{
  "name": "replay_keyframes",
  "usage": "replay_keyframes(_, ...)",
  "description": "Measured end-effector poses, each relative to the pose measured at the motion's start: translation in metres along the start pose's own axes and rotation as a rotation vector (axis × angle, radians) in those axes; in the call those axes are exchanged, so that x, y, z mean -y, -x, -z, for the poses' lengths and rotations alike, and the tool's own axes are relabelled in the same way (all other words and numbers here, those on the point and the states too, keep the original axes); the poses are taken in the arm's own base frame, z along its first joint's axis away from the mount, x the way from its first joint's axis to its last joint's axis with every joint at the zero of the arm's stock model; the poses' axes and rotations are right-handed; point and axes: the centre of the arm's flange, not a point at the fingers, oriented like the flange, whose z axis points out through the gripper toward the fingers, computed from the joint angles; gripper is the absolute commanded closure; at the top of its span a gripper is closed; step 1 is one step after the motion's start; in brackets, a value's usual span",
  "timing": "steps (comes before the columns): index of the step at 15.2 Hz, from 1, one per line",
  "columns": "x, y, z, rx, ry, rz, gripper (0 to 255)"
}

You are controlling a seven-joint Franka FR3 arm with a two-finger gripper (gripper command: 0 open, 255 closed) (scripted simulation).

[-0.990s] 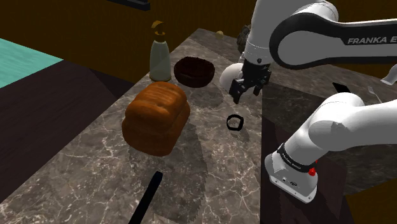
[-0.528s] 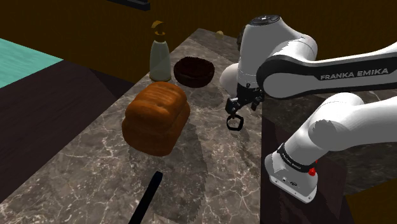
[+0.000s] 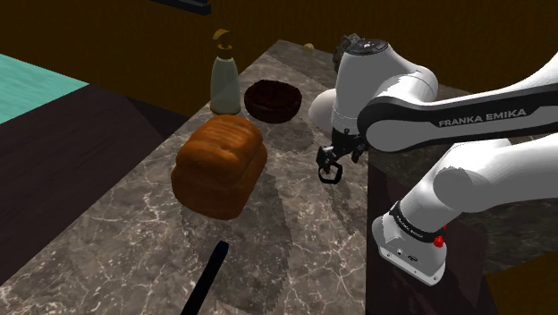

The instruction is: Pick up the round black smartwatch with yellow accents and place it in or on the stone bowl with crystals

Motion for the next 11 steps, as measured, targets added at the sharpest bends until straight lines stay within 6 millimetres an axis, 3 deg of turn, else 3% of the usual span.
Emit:
replay_keyframes(3,0.0,0.0,-0.0004,0.0,0.0,0.0,0)
replay_keyframes(4,0.0,0.0,-0.0004,0.0,0.0,0.0,255)
replay_keyframes(11,0.0,-0.0001,-0.0003,0.0,0.0,0.0,255)
